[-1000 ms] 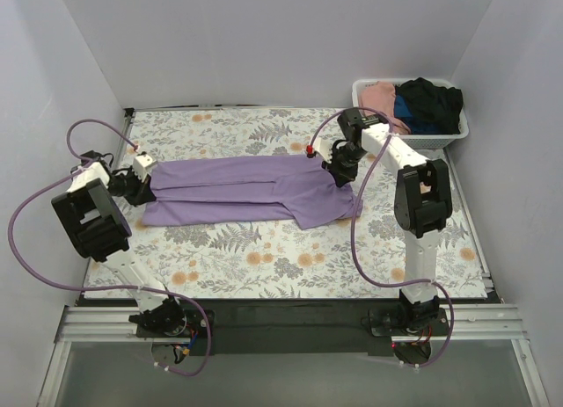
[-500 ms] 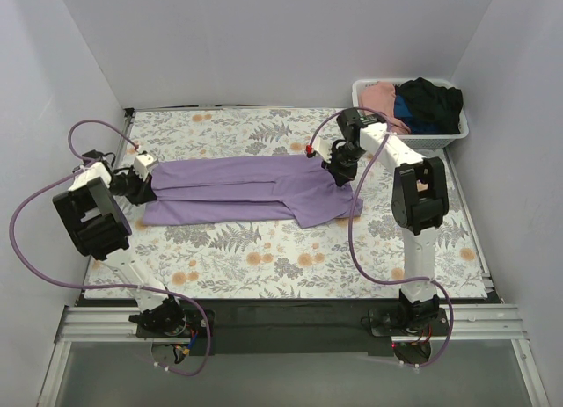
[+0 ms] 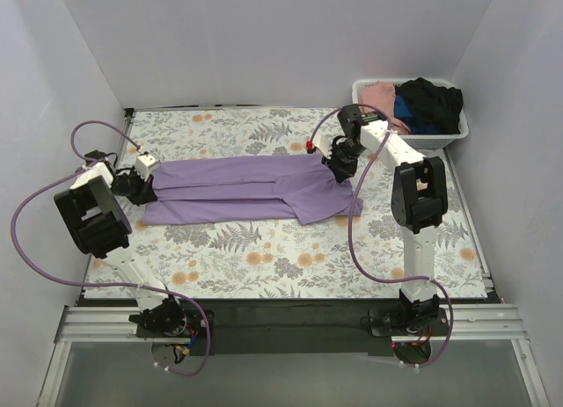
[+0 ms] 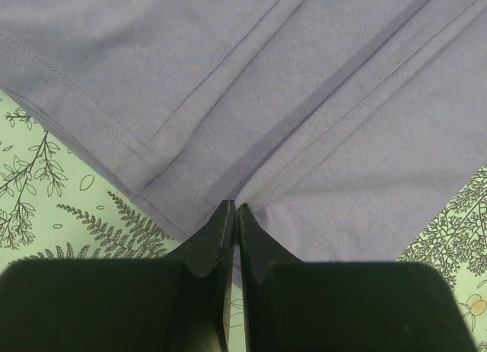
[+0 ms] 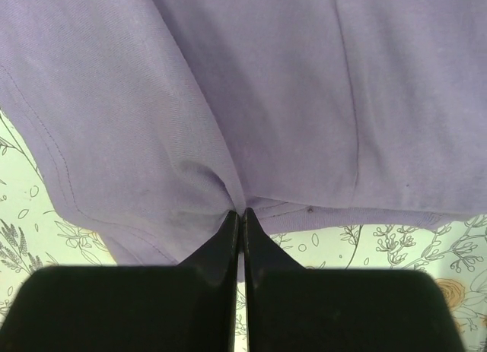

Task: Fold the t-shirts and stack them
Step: Fold the tshirt

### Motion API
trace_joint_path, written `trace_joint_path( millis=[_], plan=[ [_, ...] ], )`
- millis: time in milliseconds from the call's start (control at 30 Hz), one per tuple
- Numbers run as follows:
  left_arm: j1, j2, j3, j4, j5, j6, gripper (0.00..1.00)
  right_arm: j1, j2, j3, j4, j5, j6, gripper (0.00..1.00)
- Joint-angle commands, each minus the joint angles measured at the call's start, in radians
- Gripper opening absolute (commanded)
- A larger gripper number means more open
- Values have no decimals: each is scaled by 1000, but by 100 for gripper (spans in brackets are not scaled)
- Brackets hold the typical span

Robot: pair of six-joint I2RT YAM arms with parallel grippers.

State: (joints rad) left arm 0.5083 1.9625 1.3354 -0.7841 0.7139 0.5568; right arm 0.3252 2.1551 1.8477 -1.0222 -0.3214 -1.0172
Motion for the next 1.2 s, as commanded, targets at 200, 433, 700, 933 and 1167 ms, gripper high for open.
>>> trace_joint_path(
  millis=[200, 433, 700, 933, 1167],
  plan=[
    [2, -5, 1, 34, -11, -14, 0, -9, 28, 50, -19, -7, -27, 1],
    [10, -13, 2, 66, -19, -153, 19, -23, 49, 114, -24, -19, 61, 31],
    [119, -88, 39, -49, 107, -442, 66, -136, -113, 9, -27, -185, 272, 55],
    [148, -188, -99, 32, 59, -616, 68, -195, -235, -266, 3, -300, 333, 55],
    [148, -157, -131, 114, 24, -693, 63, -201, -252, -404, 145, -306, 394, 65]
  ],
)
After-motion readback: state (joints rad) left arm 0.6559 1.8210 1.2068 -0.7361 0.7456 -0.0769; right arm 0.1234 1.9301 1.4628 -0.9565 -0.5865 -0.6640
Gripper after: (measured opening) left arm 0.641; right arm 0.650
